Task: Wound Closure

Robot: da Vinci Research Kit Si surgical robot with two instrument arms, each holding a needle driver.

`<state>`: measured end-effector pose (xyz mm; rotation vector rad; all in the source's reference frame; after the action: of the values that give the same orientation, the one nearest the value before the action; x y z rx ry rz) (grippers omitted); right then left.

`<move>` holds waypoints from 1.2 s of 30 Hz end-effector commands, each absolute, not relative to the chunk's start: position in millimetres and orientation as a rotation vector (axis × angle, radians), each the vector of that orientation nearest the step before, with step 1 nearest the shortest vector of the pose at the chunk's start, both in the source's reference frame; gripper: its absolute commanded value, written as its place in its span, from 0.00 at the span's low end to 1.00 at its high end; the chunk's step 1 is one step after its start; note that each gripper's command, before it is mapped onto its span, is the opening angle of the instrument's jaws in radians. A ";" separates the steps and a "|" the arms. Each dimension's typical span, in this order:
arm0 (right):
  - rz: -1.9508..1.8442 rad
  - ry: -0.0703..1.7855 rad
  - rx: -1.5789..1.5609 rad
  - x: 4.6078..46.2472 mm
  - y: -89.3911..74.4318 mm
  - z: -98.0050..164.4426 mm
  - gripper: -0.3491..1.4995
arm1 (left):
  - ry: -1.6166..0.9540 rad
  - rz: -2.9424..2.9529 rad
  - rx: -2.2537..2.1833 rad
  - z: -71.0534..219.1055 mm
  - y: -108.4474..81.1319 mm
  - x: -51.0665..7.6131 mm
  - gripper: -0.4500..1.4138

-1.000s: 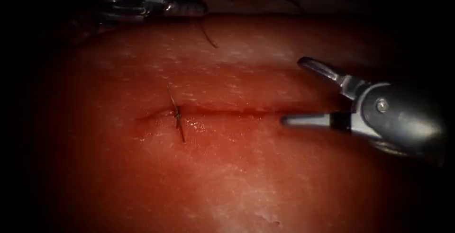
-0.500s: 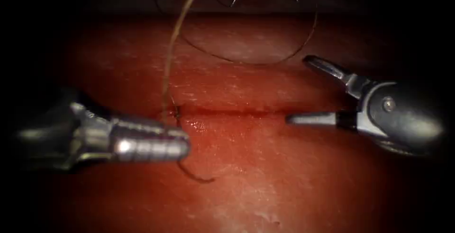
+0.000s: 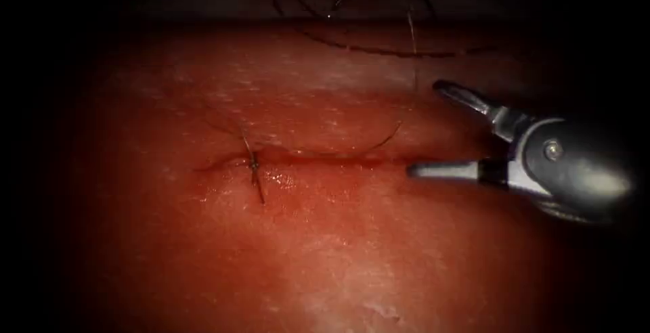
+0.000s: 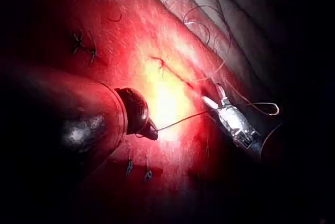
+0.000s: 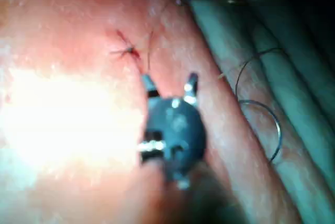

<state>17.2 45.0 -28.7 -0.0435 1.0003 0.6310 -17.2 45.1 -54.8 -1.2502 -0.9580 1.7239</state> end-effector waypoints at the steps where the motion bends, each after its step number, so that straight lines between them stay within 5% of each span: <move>1: 0.629 1.002 -0.043 17.8 45.1 -28.1 0.94 | -0.956 1.720 -1.253 -54.5 45.0 -17.1 0.05; 22: 0.691 1.009 -0.010 18.3 44.7 -27.8 0.94 | -0.819 1.693 -1.333 -63.3 45.4 -6.0 0.05; 36: 0.917 1.077 0.254 18.6 44.0 -28.0 0.88 | -0.850 1.706 -1.426 -73.9 42.2 -6.2 0.05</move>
<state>17.7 43.9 -28.4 0.2748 1.0750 0.9400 -7.4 41.7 -71.2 -1.4266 -0.8480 1.7073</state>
